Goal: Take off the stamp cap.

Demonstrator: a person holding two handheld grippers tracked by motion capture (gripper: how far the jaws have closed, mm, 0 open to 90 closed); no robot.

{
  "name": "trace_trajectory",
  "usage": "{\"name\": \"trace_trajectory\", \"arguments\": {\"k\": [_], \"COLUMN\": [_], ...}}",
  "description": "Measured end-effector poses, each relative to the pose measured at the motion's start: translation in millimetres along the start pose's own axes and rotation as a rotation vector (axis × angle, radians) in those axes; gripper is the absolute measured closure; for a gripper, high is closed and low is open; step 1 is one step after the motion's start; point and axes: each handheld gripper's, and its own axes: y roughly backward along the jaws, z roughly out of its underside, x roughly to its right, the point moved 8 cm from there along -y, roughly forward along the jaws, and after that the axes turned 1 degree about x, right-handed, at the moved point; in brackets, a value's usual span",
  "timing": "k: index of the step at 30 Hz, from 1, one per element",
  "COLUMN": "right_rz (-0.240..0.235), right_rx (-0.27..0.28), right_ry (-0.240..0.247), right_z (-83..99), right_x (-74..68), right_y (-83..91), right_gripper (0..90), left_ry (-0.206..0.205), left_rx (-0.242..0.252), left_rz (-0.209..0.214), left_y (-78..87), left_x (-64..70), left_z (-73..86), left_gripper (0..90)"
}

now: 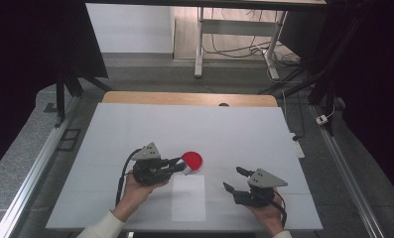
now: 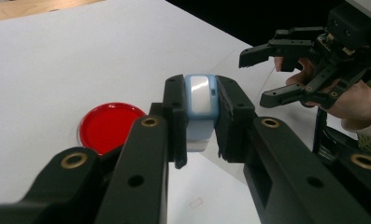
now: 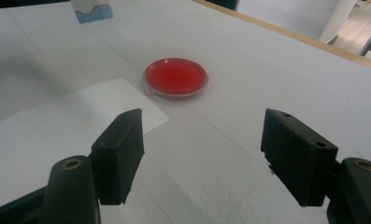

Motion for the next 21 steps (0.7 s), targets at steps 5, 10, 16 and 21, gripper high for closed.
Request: {"name": "trace_trajectory", "arguments": {"k": [5,10,16,21], "right_rz": [-0.005,-0.008,-0.009,-0.027], "right_rx": [-0.012,-0.011,-0.036,-0.024], "right_ry": [0.015,0.020,0.026,0.033], "right_z": [-0.9,-3.5,-3.0,-7.0], "right_x": [-5.4,-8.9,-15.3,-21.9], "right_y": [-5.2,-9.8,-19.8,-25.7], "right_gripper": [29.4,29.5,29.5,29.5], "left_ry": [-0.001,-0.001,0.002,0.002], "left_rx": [-0.005,-0.010,-0.005,-0.009], "left_rz": [0.004,0.005,-0.003,-0.006], "left_y": [-1.4,-3.3,-2.9,-4.2], "left_x": [-0.1,0.8,0.3,-0.3], "left_z": [1.3,2.6,2.5,3.7], "left_gripper": [75.0,75.0,75.1,75.1]}}
